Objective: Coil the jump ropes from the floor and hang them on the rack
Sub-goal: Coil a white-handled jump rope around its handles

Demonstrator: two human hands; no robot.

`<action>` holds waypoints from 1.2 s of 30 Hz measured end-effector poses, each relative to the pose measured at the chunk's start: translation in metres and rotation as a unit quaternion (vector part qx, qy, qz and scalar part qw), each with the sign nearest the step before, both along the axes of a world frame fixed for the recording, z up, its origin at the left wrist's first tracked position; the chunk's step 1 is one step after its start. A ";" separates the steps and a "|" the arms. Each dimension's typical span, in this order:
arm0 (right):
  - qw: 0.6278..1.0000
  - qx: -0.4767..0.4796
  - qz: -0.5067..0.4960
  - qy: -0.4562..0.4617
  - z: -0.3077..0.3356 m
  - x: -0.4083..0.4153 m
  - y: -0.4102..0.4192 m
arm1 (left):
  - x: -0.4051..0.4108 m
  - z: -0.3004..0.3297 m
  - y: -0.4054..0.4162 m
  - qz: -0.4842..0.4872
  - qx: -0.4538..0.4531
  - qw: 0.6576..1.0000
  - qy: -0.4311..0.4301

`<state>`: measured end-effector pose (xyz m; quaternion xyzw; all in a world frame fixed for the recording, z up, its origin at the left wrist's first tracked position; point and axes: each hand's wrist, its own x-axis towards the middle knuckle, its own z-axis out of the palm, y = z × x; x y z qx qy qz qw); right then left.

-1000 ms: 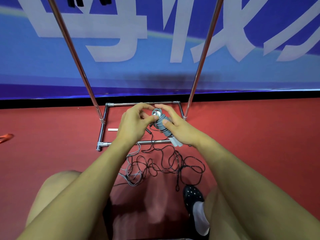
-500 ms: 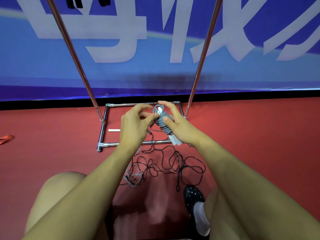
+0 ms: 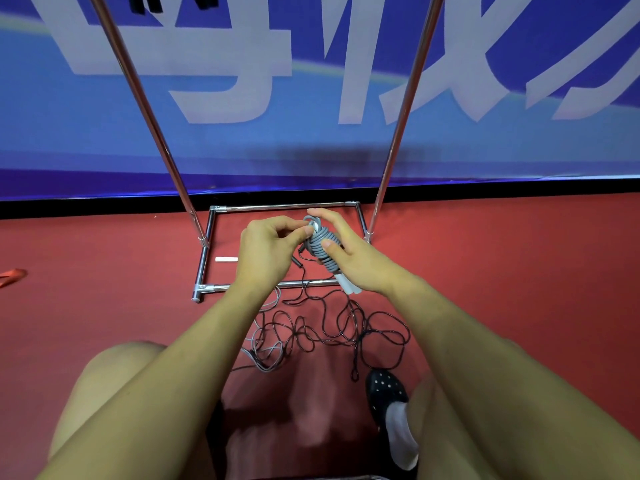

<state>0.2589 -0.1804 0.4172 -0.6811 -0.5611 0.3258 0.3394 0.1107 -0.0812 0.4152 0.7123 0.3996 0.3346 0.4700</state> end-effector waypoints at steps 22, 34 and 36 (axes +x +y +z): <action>0.999 0.033 0.026 -0.034 0.000 -0.002 -0.002 | -0.005 0.003 0.001 0.017 0.091 0.994 0.060; 0.989 0.078 0.014 0.123 -0.007 -0.001 0.010 | -0.005 0.001 0.003 -0.045 0.078 0.996 -0.012; 0.985 0.082 0.016 0.148 -0.008 -0.002 0.011 | -0.002 0.000 -0.004 -0.008 0.066 0.996 -0.056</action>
